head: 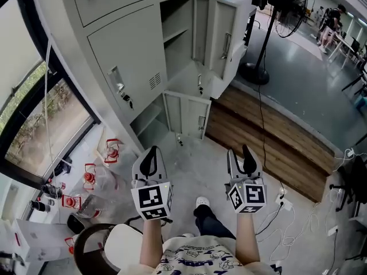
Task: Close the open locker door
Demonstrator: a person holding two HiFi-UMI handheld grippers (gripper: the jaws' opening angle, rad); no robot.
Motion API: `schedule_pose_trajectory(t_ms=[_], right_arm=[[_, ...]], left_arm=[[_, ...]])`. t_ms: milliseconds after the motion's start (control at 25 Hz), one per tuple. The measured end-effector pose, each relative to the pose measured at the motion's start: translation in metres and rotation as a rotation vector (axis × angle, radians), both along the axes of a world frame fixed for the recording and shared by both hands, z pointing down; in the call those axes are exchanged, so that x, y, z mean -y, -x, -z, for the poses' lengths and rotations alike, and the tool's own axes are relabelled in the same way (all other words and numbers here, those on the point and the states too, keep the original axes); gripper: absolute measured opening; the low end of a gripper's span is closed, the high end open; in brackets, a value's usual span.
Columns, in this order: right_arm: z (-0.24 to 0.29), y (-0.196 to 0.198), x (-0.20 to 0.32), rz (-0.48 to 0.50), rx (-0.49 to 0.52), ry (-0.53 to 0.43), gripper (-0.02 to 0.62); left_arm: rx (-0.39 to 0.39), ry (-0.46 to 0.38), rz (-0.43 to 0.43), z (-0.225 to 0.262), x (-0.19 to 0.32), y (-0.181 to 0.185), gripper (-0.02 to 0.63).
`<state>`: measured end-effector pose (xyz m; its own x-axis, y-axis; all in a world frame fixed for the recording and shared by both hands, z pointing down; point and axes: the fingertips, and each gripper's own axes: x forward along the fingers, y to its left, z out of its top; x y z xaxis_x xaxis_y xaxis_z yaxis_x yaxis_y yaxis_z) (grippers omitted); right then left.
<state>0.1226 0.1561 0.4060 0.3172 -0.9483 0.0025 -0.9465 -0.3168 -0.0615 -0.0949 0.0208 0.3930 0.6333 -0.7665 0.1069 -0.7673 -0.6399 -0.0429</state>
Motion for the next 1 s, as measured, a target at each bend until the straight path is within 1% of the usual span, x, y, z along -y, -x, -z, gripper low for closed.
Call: schedule_pose_trajectory(t_ms=[320,520,760,1000], right_arm=[[0.006,-0.072,0.068,0.051,0.015,0.001,0.190],[0.002,-0.108,0.107,0.110,0.017,0.010,0.190],[-0.006,-0.137,0.142,0.153,0.034,0.022,0.190],[-0.019,-0.150,0.165,0.190,0.053,0.047,0.190]], left_arm=[[0.007,0.004,0.051,0.008,0.055,-0.063,0.003],[0.012,0.009,0.090,0.007,0.084,-0.100,0.003],[0.024,0.018,0.111,0.003,0.109,-0.132,0.003],[0.045,0.035,0.127,-0.005,0.126,-0.146,0.003]])
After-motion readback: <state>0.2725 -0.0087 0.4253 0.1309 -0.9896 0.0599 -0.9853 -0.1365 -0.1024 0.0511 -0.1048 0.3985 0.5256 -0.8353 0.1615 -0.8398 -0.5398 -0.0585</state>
